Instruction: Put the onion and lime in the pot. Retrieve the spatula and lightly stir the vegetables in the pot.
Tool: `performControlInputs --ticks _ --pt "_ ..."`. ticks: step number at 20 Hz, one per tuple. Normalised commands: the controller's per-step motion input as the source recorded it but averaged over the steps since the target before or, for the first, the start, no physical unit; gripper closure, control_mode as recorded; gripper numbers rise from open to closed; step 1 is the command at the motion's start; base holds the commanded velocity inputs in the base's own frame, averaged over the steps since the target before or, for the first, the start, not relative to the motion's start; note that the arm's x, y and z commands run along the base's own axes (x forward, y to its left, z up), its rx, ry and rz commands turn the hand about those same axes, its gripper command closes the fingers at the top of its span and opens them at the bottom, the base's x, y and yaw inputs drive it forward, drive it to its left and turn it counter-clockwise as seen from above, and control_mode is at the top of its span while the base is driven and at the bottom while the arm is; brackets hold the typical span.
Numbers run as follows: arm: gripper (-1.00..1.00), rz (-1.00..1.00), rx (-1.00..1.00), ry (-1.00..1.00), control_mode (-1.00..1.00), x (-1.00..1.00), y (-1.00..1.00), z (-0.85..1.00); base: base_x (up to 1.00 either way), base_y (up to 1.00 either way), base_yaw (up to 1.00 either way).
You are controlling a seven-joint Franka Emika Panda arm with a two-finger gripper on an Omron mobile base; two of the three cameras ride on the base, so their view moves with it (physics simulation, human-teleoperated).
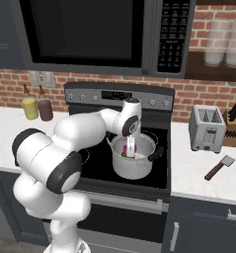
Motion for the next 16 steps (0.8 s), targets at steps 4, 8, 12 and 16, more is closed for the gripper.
performControlInputs --ticks 4,8,12,16 --pt "-1.00 0.00 0.00 0.00 -1.00 0.13 0.00 -0.11 0.00 0.00 0.00" --pt "-1.00 0.00 0.00 0.00 -1.00 0.01 0.00 -0.05 0.00 0.00 0.00" --pt "-1.00 0.00 0.00 0.00 -1.00 0.00 0.03 -0.03 0.00 0.00 0.00" --pt "-1.00 0.00 0.00 0.00 -1.00 0.00 0.02 0.00 0.00 0.00 0.00"
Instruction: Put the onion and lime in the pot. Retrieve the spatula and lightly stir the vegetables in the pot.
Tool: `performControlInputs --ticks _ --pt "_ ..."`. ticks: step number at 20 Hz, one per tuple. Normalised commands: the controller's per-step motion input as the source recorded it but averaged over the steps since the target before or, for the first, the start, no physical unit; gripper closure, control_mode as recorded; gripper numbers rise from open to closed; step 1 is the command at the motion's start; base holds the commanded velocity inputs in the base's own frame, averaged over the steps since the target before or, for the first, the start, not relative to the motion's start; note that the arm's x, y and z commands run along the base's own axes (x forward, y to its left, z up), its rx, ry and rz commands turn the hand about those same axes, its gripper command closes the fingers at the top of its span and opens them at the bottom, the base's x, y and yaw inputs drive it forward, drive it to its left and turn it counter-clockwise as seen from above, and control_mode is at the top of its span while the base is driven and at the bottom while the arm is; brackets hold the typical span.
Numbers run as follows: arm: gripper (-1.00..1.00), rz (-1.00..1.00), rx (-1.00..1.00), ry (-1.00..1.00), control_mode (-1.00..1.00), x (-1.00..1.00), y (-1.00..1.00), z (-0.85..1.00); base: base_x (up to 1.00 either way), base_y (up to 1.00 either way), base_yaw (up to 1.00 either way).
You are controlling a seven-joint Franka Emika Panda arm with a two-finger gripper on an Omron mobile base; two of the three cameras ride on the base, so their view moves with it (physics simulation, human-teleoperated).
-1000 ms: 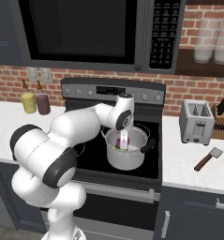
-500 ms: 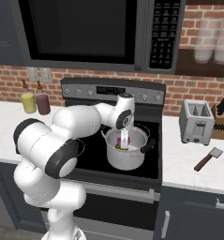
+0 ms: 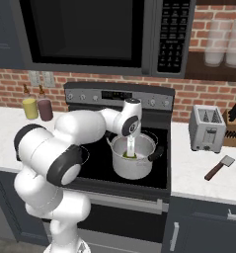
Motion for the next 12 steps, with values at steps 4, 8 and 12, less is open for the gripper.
performControlInputs --ticks 4,8,12 --pt "-1.00 0.00 0.00 -0.08 -1.00 -0.22 0.00 0.16 0.00 0.00 0.00" --pt "-1.00 0.00 0.00 -0.11 -1.00 -0.35 0.00 0.42 0.00 0.00 0.00" --pt "-1.00 0.00 0.00 -0.03 -1.00 -0.59 0.00 0.37 0.00 0.00 0.00"
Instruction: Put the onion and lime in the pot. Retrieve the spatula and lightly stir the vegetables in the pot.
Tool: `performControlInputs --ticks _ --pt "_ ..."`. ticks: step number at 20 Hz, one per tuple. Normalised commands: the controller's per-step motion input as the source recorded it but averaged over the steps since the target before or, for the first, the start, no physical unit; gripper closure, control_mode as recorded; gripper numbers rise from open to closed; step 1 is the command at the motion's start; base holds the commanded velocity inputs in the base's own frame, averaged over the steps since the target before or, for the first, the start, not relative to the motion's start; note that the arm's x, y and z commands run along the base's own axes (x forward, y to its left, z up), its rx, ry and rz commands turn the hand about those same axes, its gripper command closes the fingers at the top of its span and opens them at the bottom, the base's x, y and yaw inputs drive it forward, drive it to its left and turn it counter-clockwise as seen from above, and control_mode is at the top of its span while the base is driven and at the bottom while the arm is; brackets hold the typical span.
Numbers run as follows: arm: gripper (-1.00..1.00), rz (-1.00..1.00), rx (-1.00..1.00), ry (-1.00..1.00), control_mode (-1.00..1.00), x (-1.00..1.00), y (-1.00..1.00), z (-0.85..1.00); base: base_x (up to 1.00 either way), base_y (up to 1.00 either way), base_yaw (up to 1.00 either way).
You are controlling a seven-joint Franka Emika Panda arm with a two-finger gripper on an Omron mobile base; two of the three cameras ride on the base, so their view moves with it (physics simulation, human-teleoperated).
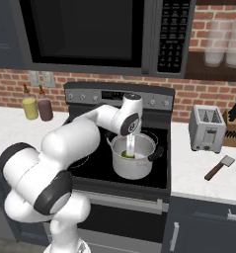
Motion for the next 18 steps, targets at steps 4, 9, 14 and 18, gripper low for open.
performControlInputs --ticks 4,9,14,18 --pt "-1.00 0.06 -0.03 0.08 -1.00 -0.91 -0.09 0.33 0.00 0.00 0.00" --pt "-1.00 0.28 -0.30 0.05 -1.00 -0.76 -0.49 0.18 0.00 0.00 0.00" --pt "-1.00 0.41 -0.28 0.00 -1.00 -0.69 -0.65 0.23 0.00 0.00 0.00" --pt "-1.00 0.28 -0.02 -0.01 -1.00 -0.35 -0.68 0.00 0.00 0.00 0.00"
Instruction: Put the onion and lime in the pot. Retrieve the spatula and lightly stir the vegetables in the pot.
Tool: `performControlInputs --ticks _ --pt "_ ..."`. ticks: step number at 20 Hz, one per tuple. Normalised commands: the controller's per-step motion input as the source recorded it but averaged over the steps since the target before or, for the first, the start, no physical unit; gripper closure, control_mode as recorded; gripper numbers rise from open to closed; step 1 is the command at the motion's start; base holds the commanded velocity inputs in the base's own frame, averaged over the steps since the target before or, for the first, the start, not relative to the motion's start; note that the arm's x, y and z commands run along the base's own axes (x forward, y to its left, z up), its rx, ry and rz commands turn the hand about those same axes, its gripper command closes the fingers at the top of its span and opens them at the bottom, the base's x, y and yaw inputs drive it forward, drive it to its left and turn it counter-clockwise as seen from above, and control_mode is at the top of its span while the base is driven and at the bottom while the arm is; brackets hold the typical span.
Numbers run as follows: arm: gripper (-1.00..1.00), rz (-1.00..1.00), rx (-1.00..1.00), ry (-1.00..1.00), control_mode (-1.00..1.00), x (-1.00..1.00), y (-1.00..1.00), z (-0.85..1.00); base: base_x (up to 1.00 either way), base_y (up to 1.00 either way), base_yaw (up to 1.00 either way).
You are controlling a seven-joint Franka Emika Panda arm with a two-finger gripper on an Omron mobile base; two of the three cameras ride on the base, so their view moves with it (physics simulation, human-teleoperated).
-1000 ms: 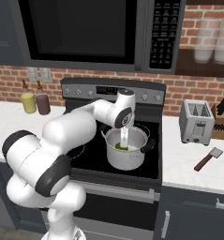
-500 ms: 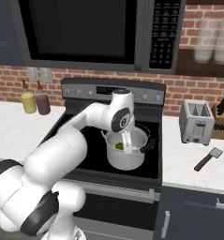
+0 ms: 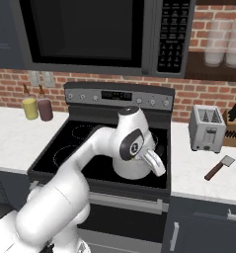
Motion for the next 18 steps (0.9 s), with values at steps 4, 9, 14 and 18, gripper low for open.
performControlInputs --ticks 4,9,14,18 --pt "-1.00 0.15 0.01 0.00 -1.00 -0.03 -0.67 0.00 0.00 0.00 0.00" --pt "-1.00 0.11 0.08 0.02 -1.00 0.01 -0.65 0.01 0.00 0.00 0.00" --pt "-1.00 0.10 0.08 0.12 -1.00 0.18 -0.59 0.00 0.00 0.00 0.00" --pt "-1.00 0.07 0.06 0.08 -1.00 0.19 -0.51 -0.02 0.00 0.00 0.00"
